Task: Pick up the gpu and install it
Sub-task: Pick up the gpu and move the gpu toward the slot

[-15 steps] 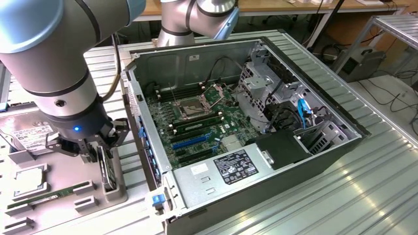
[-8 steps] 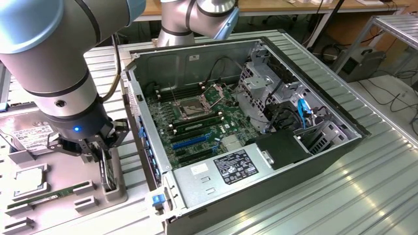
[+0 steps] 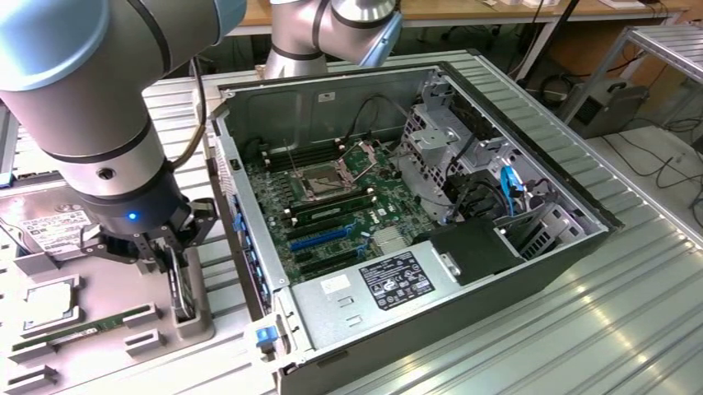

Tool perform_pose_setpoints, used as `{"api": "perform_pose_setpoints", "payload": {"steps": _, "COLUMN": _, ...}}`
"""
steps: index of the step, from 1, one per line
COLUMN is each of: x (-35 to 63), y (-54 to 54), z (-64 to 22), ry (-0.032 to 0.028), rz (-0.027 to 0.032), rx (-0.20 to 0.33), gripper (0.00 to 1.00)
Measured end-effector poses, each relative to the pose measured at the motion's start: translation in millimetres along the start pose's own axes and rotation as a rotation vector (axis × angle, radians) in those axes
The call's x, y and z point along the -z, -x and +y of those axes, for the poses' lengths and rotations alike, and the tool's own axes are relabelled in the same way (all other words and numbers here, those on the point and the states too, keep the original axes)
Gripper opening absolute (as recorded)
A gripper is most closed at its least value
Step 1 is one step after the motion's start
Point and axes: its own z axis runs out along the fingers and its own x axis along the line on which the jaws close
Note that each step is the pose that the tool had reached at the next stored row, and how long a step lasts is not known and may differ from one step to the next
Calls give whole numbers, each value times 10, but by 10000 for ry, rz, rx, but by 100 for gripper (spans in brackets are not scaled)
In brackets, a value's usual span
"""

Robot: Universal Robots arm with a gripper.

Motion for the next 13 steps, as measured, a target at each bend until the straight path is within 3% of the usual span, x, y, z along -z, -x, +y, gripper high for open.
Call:
{"api": "perform_pose_setpoints", "payload": {"steps": 2, "x": 1, "y": 8, "z": 0, "ry": 11, "rz": 22, "rx": 260, "gripper": 26}}
{"api": "perform_pose_setpoints", "payload": {"steps": 13, "x": 18, "y": 12, "z": 1, "ry": 25, "rz": 23, "rx": 278, "gripper": 26}}
